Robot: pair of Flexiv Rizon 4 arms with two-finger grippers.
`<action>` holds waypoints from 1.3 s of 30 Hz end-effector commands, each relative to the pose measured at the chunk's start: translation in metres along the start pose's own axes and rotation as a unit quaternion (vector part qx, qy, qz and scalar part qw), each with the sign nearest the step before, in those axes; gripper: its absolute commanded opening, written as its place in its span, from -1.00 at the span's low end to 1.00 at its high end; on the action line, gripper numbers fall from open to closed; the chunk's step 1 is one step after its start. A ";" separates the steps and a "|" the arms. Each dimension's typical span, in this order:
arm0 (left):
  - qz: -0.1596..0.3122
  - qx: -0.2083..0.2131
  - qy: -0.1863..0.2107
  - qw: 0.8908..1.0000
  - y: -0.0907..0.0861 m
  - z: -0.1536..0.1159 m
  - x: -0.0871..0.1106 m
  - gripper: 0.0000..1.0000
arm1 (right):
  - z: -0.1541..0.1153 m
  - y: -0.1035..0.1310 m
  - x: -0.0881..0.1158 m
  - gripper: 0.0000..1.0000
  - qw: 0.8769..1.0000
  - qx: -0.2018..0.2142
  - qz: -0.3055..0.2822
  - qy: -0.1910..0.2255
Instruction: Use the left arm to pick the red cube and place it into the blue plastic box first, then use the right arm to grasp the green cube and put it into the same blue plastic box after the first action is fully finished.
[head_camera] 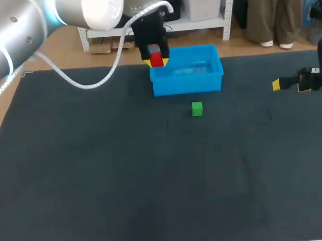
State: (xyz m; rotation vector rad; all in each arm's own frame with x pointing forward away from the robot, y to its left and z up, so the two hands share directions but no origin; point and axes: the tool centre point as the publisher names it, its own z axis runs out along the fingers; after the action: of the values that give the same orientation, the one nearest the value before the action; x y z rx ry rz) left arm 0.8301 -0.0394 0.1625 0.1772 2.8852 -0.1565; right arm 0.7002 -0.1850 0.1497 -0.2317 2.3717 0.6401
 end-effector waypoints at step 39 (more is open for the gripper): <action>0.021 0.064 -0.128 0.990 -0.025 -0.014 -0.054 -1.00 | 0.000 -0.001 0.000 1.00 1.000 -0.001 0.000 0.001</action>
State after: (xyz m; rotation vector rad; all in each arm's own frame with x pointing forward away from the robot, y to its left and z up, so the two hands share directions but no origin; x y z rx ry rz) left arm 0.8756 -0.0694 0.1972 0.2214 2.6294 -0.3153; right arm 0.7002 -0.1850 0.1497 -0.2317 2.3717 0.6401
